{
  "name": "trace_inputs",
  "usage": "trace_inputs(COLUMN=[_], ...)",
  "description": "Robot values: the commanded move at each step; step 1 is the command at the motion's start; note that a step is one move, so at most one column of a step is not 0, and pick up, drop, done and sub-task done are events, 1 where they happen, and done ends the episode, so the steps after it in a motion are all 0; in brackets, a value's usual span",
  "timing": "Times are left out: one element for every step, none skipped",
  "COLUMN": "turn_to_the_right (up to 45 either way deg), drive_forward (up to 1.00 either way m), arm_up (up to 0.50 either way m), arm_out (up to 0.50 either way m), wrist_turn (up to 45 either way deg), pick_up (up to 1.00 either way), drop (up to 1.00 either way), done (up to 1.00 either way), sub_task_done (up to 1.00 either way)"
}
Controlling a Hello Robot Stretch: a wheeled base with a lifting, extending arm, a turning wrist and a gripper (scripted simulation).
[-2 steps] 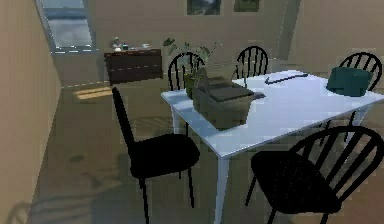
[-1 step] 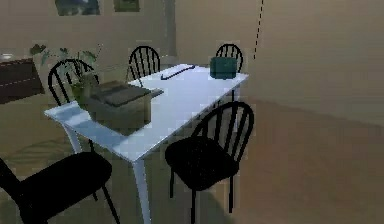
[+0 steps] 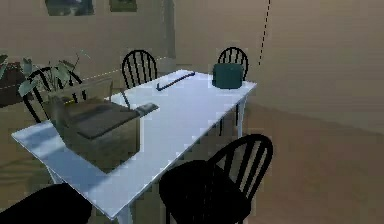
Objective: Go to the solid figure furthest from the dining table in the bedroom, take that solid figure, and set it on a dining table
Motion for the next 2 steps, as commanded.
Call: trace_inputs(turn_to_the_right=[-45.0, -45.0], drive_forward=[0.00, 0.00], arm_up=[0.00, 0.00], arm_out=[0.00, 0.00], wrist_turn=[0.0, 0.0], pick_up=[0.00, 0.00], drop=[0.00, 0.00], done=[0.00, 0.00], sub_task_done=[0.00, 0.00])
